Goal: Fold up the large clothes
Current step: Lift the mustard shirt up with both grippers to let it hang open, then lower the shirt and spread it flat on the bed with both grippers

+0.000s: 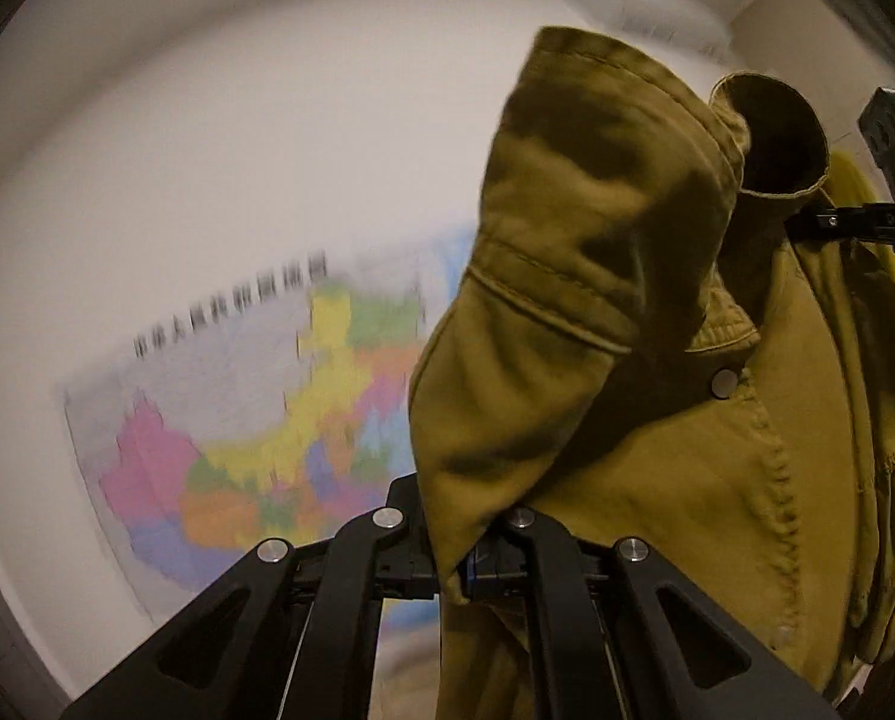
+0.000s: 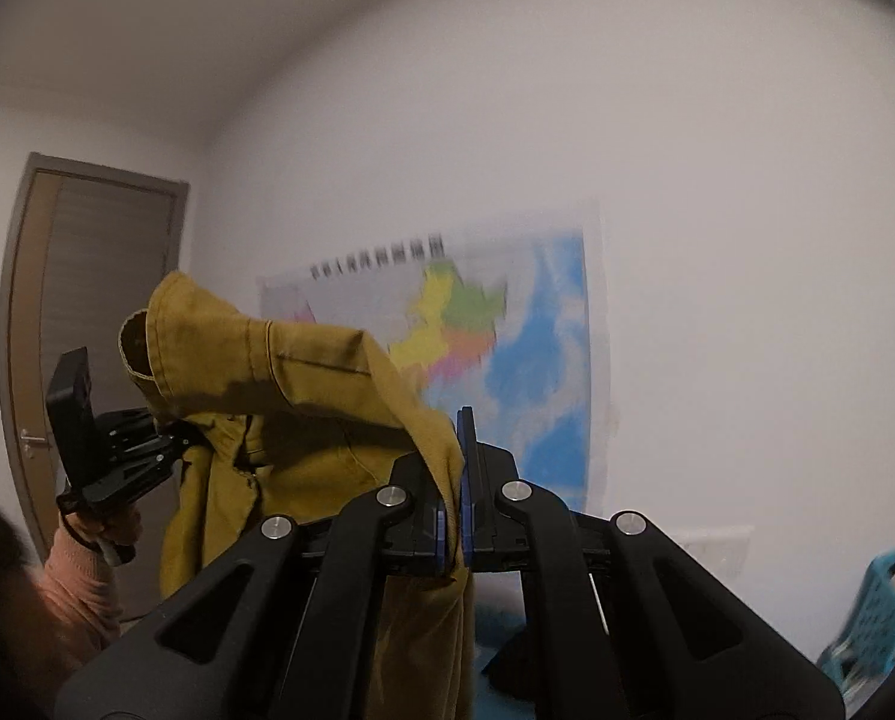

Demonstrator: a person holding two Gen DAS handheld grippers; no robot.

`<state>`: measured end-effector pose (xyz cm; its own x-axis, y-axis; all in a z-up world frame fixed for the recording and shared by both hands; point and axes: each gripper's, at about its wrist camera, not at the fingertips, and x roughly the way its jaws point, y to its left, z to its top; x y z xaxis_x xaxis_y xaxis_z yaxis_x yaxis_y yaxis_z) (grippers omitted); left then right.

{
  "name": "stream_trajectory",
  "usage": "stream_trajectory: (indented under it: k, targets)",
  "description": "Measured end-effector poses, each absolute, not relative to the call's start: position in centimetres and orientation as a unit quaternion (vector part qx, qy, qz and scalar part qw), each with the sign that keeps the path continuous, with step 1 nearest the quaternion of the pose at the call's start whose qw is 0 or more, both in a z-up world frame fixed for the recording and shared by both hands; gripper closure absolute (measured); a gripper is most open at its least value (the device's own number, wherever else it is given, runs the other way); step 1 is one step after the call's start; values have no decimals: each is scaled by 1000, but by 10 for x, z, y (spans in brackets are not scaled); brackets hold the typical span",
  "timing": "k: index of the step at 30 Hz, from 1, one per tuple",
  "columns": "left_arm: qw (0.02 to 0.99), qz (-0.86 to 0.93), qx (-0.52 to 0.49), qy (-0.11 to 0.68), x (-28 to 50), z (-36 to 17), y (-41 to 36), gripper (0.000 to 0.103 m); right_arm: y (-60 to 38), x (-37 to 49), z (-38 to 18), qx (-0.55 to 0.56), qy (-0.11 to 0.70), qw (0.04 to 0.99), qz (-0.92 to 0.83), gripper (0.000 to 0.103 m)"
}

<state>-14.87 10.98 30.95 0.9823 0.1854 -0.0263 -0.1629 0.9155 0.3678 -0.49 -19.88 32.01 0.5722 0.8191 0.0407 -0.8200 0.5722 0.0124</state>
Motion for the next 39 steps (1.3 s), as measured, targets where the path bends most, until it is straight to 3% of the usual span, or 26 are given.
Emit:
stream_trajectory:
  k: [5,11,16,19,22,24,26,31,33,35,39]
  targets:
    - [966,105,144,188,-27,226,162,99,-120,121,249,9,131,889,438,99]
    - [920,139,90,356,116,62,227,100,-24,238,131,-18,285,868,406,99]
    - [903,119,46,410,175,18,270,100,1,302,49,-25,375,852,364,99]
    - [900,109,38,421,198,10,283,100,3,328,33,-3,395,847,357,99]
    - [888,100,38,448,196,-16,268,92,0,347,14,5,418,840,346,96]
    - [877,110,27,466,213,-32,283,81,4,357,-4,2,435,839,326,67]
    - [878,120,23,462,216,-41,291,56,5,360,-20,-10,456,836,304,42]
    - [900,91,48,423,161,-51,280,41,-34,333,-18,-5,444,841,310,28]
    - [912,61,57,403,134,-43,273,31,-59,308,-11,-6,431,843,321,16]
    - [918,42,66,389,108,-37,266,25,-84,277,-13,-3,428,839,336,14]
    - [917,-26,67,393,64,-39,246,24,-114,230,-35,-16,453,817,356,14]
